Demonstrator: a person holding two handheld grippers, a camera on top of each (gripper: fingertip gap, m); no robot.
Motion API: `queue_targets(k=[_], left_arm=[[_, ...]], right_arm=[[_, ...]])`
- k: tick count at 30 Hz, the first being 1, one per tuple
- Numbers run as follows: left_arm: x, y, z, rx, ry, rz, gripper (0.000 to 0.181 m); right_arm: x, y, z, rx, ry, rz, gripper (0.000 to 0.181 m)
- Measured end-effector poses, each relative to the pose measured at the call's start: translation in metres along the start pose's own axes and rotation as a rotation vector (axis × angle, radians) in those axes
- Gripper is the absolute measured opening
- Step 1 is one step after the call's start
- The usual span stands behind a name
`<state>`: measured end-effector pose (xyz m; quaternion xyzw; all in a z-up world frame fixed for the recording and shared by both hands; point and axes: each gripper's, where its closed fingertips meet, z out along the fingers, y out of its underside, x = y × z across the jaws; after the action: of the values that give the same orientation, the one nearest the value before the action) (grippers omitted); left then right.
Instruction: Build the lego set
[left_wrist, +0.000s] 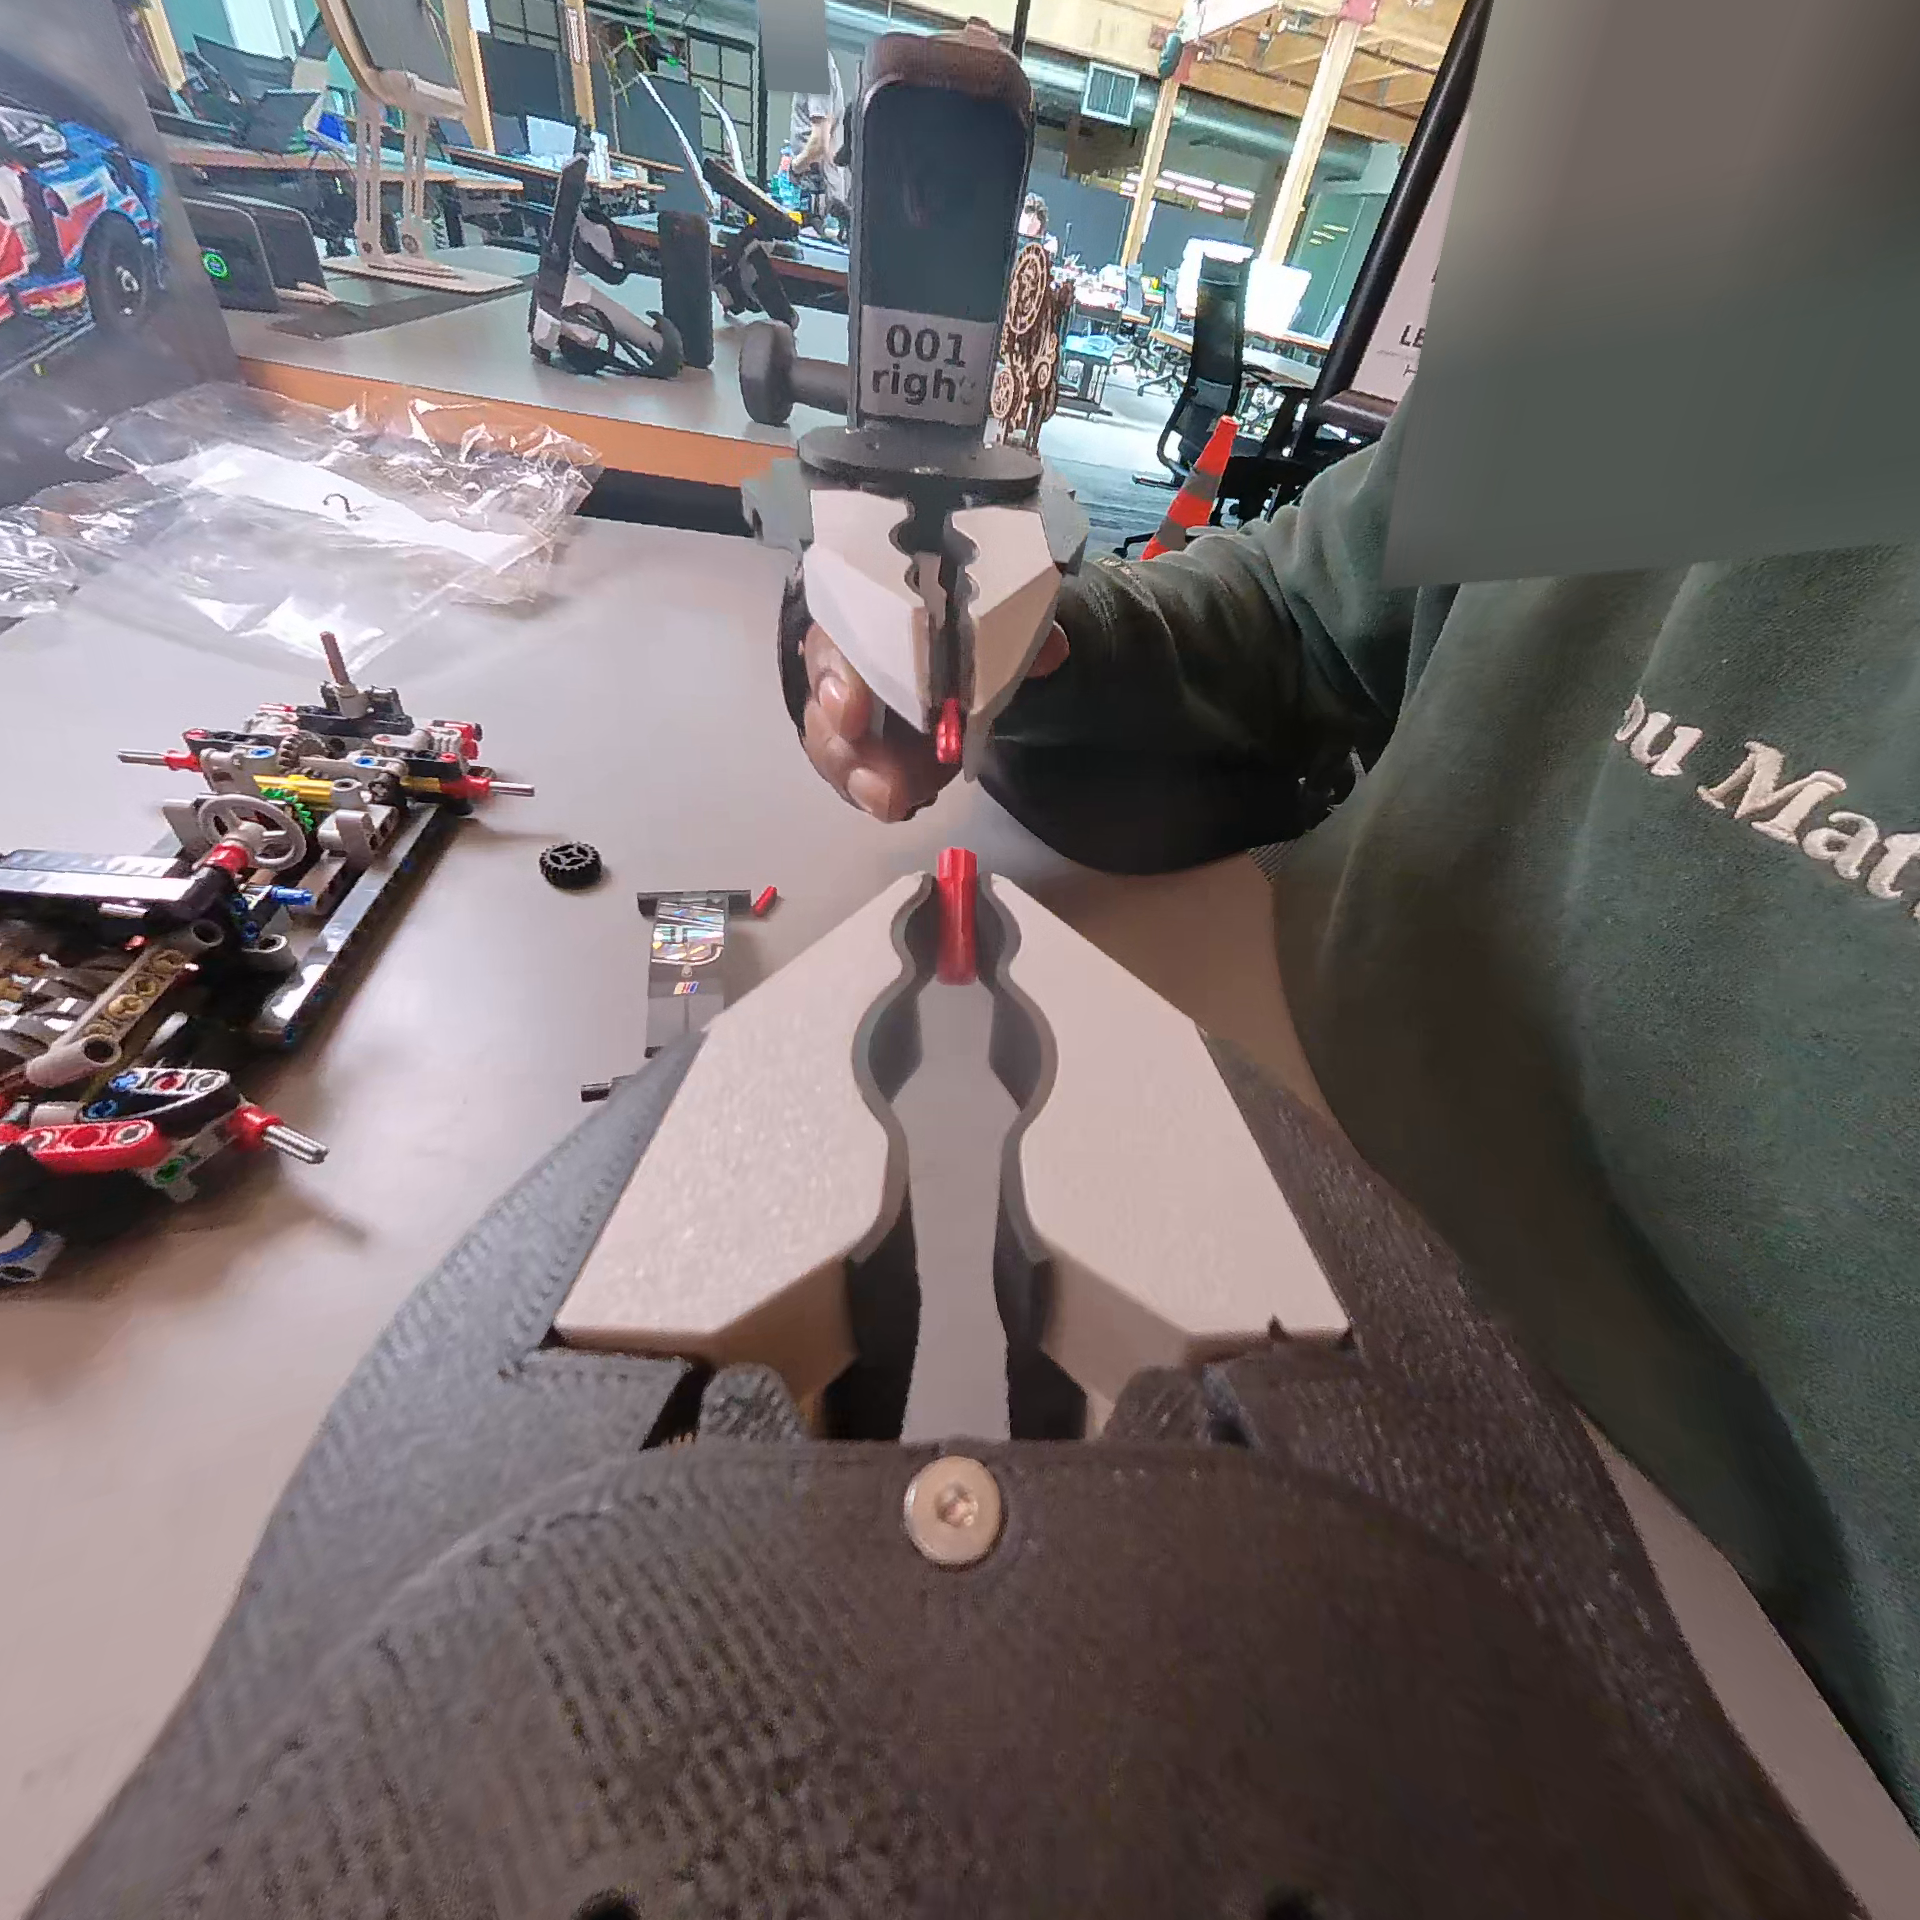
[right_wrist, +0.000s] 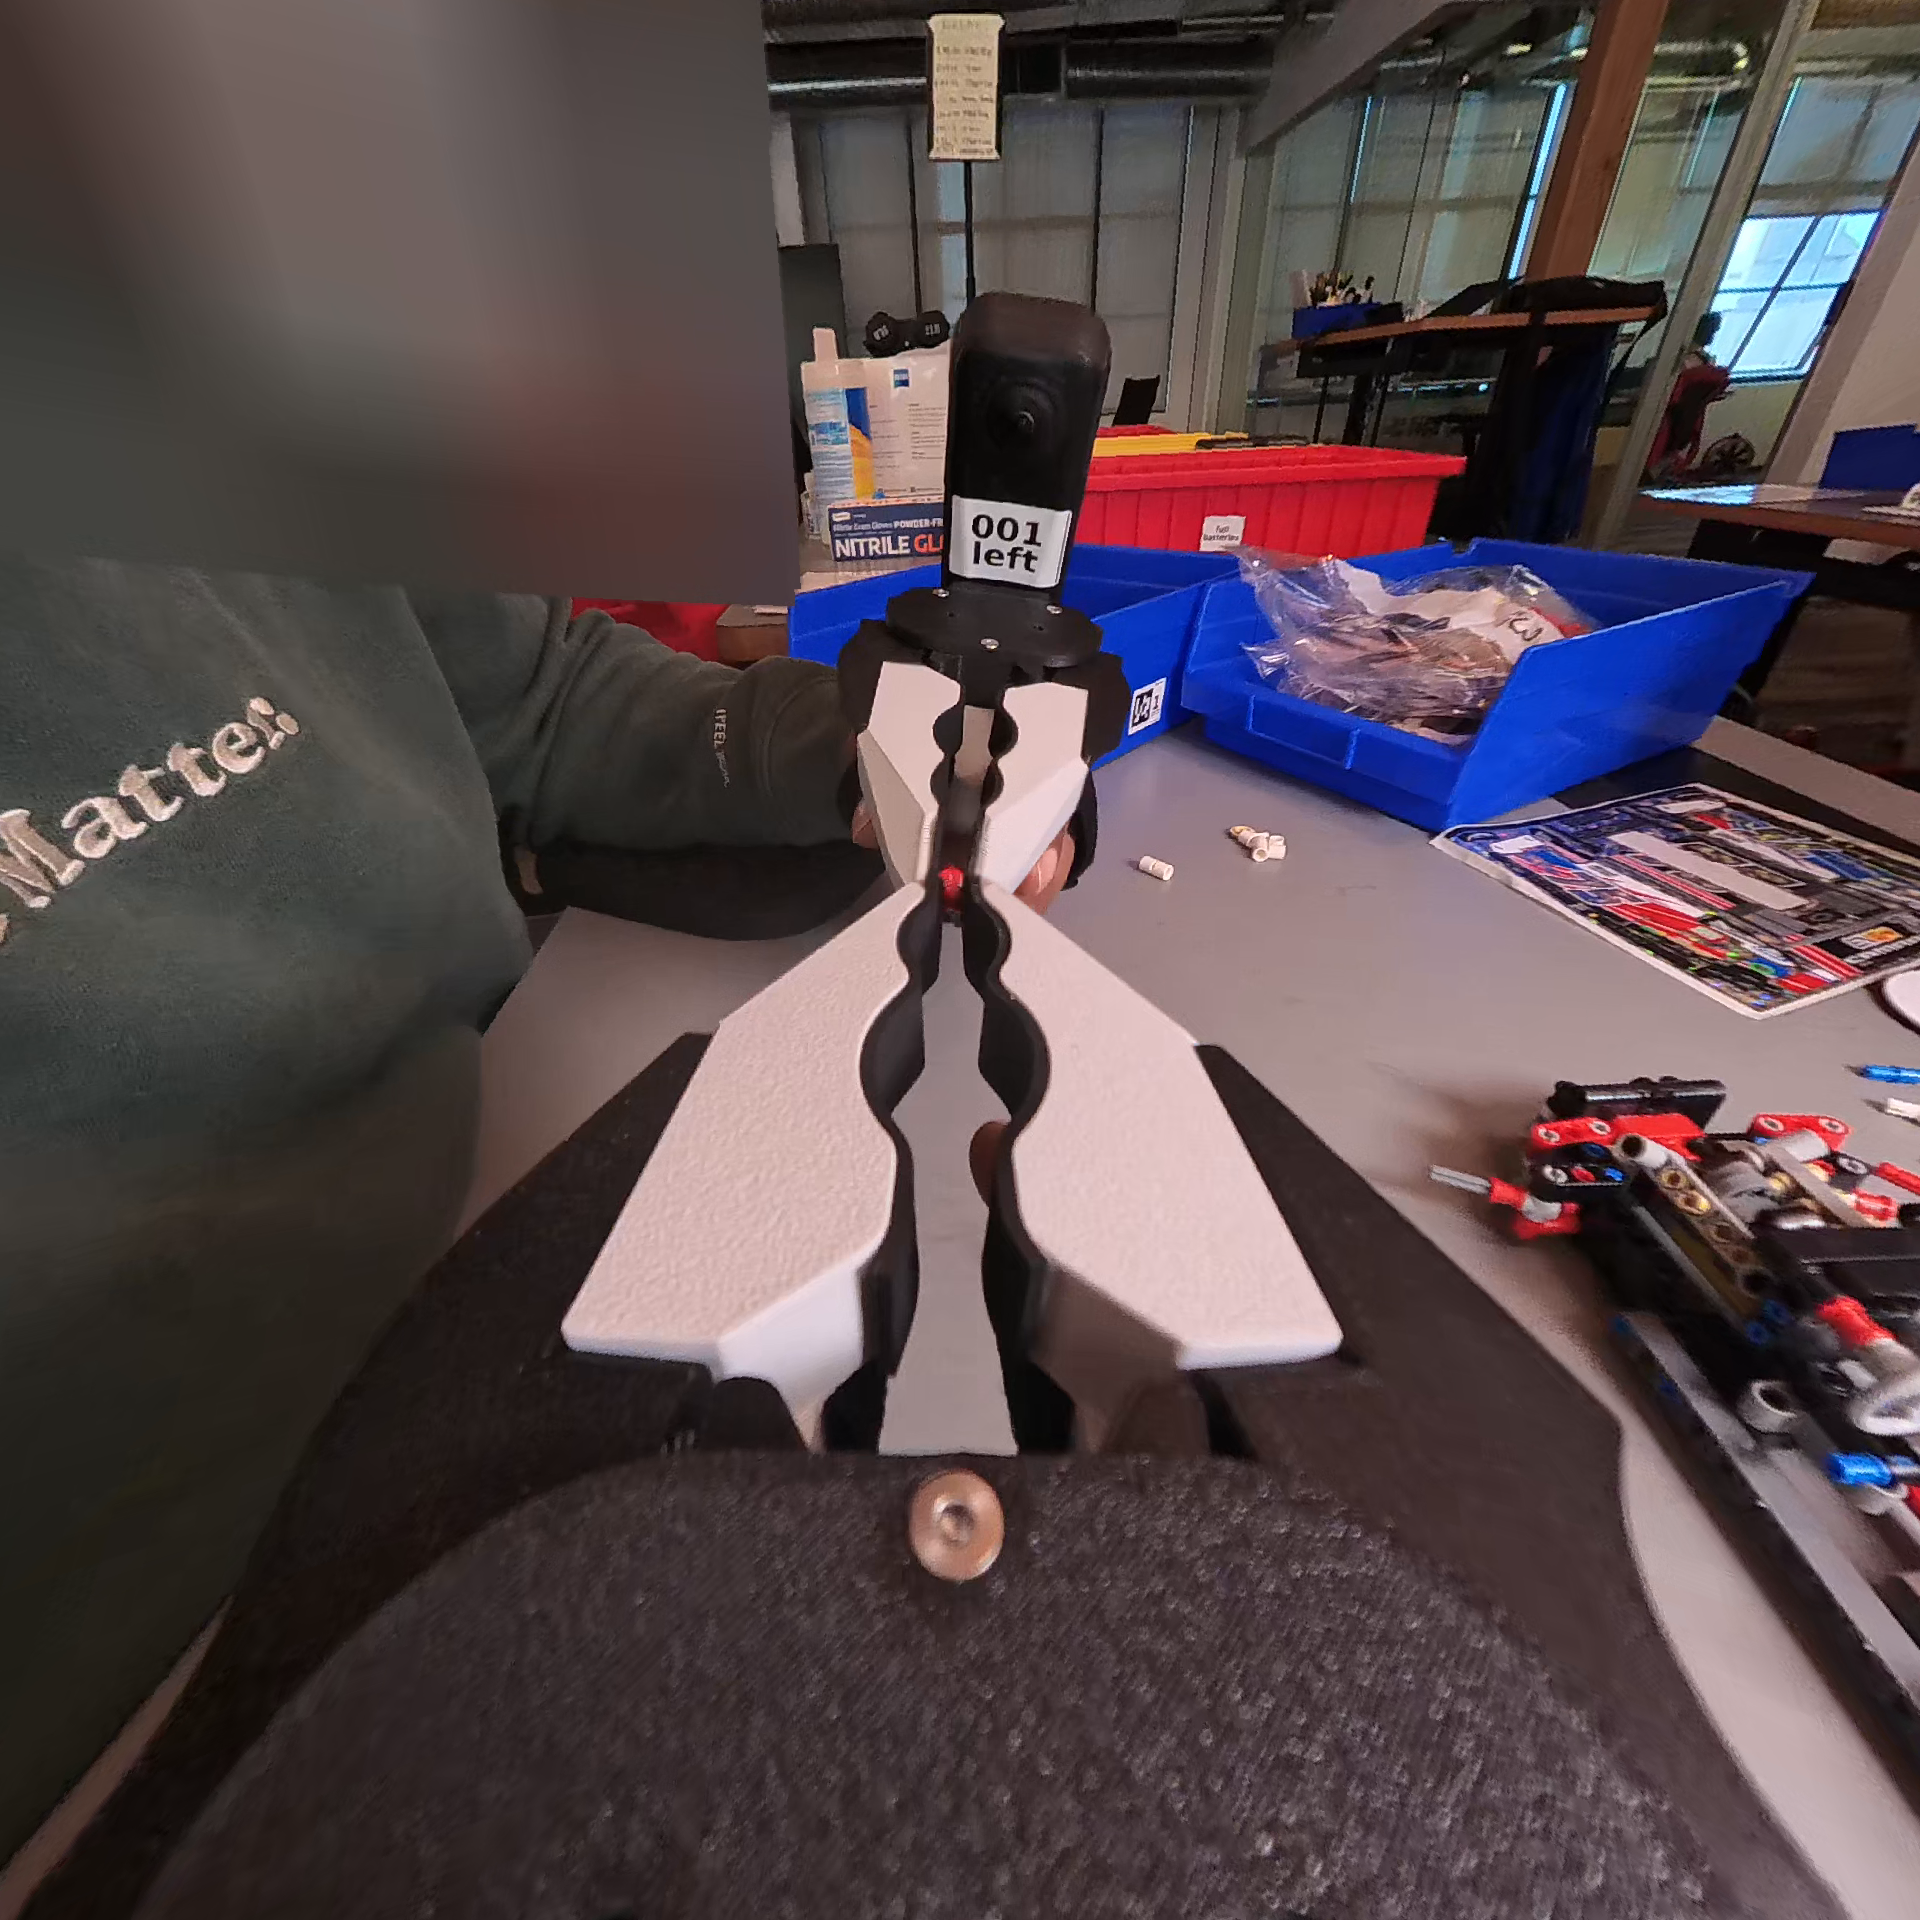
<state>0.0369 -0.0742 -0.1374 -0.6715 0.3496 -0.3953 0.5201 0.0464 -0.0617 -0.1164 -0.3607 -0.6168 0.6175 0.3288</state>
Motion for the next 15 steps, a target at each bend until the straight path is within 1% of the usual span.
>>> queue_targets(k=[5, 15], left_arm=[[0.002, 0.005, 0.005, -0.013, 0.003, 0.0, 0.004], [0.007, 0.004, 0.007, -0.017, 0.01, 0.004, 0.004]], right_arm=[[-0.004, 0.007, 0.007, -0.025, -0.007, 0.007, 0.001], [-0.009, 0.015, 0.013, -0.061, -0.013, 0.004, 0.001]])
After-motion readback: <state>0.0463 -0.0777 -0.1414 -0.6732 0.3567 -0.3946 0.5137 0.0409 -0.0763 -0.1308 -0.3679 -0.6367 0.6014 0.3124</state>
